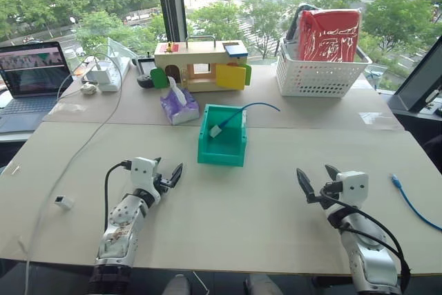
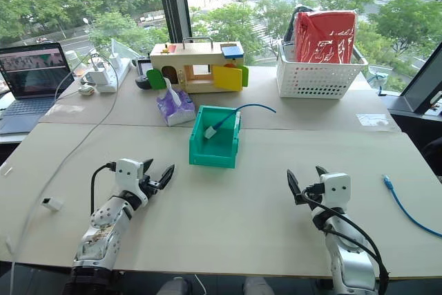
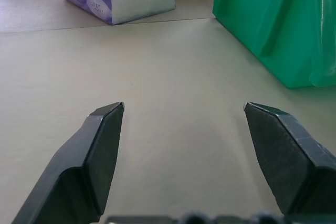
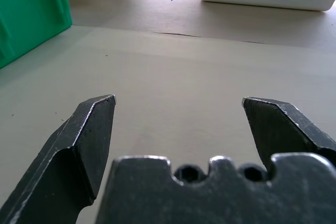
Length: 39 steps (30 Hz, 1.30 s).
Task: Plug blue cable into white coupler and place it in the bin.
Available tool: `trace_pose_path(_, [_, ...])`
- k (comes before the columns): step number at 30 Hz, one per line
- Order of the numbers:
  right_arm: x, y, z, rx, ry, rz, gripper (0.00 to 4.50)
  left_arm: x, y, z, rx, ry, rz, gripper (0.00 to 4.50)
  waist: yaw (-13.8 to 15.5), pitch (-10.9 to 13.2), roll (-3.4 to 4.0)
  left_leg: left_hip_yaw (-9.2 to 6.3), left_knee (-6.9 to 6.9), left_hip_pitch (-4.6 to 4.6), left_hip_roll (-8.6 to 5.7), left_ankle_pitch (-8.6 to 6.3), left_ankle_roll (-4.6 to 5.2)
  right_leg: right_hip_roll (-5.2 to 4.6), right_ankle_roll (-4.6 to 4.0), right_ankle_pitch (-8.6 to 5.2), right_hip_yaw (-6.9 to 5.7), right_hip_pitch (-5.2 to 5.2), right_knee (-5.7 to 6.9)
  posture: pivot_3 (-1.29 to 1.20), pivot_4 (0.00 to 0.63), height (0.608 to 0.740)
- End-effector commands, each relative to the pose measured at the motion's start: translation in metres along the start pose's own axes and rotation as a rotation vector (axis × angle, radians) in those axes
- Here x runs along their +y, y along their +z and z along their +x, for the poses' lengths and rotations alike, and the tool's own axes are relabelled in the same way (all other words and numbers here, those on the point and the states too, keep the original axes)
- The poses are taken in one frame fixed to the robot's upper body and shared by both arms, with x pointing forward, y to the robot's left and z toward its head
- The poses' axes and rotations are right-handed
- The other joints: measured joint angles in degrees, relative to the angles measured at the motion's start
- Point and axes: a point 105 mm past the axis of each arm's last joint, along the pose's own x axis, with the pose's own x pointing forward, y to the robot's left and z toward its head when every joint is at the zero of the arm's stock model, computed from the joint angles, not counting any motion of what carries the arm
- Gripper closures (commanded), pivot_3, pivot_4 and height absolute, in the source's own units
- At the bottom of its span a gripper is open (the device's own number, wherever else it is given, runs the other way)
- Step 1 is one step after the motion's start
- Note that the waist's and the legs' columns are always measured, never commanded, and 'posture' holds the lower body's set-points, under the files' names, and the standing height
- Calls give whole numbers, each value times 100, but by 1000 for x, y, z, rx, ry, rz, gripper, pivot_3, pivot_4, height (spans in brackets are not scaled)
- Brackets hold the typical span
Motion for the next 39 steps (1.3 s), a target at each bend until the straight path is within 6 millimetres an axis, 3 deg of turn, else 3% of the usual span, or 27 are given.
trace_pose_path(1, [-4, 17, 3, -53, 2, -25, 34, 6, 11, -3, -22, -61, 16, 587, 1, 0, 0, 0, 0, 0, 0, 0, 0, 0, 0, 0, 0, 0, 0, 0, 150, 740])
trace_pose_path(5, [-2, 35, 3, -70, 60, -34, 34, -5, 45, -7, -93, -284, 2, 587, -1, 1, 0, 0, -1, -6, 1, 0, -1, 2, 0, 0, 0, -8, 3, 0, 150, 740])
trace_pose_path(10, [-18, 53, -13, -87, 34, -42, 34, -28, 63, -23, -23, -657, 37, 587, 12, 2, 0, 0, -5, -11, 1, 0, -1, 1, 0, -2, -1, -8, -3, 0, 150, 740])
trace_pose_path(18, [-36, 56, -29, -49, -19, -119, 34, -68, 73, -17, 66, -890, 76, 587, 2, 3, -2, -1, -2, -16, 1, 0, -1, 0, 2, -3, -4, -8, -6, 0, 150, 740])
trace_pose_path(20, [-57, 63, -31, -57, -119, -165, 34, -77, 74, -8, 69, -890, 123, 587, -9, 3, -2, 0, -2, -13, 1, 0, 0, 1, 2, -3, -2, -9, -4, 0, 150, 740])
trace_pose_path(24, [-135, 75, -48, 18, -382, -245, 34, -100, 90, -4, 19, -970, 29, 587, 17, 4, -4, 1, 8, -18, -4, 0, 0, -3, 4, -2, -1, -7, -4, 0, 150, 740])
trace_pose_path(27, [-178, 68, -60, 95, -492, -172, 34, -104, 94, 7, -30, -935, -23, 587, 30, 5, -7, -1, 5, -18, -5, -1, 2, -4, 0, 1, -2, -5, -6, 0, 150, 740])
trace_pose_path(29, [-196, 59, -63, 177, -511, -168, 34, -109, 91, 6, -32, -949, -17, 587, 16, 6, -7, -1, 6, -18, -6, -2, 3, -4, -20, 13, -1, -4, -7, 0, 150, 740])
trace_pose_path(35, [-212, 22, -77, 406, -408, -122, 34, -110, 86, -3, -38, -947, -57, 587, -35, 5, -6, 2, 4, -10, -6, -2, 6, -2, -13, 8, 6, -3, -6, 0, 150, 740])
trace_pose_path(39, [-215, 17, -73, 407, -363, -110, 34, -106, 77, -4, -28, -915, -39, 587, -30, 5, -6, 4, 8, -8, -7, -2, 5, -3, 5, -2, 7, 1, -6, 0, 150, 740])
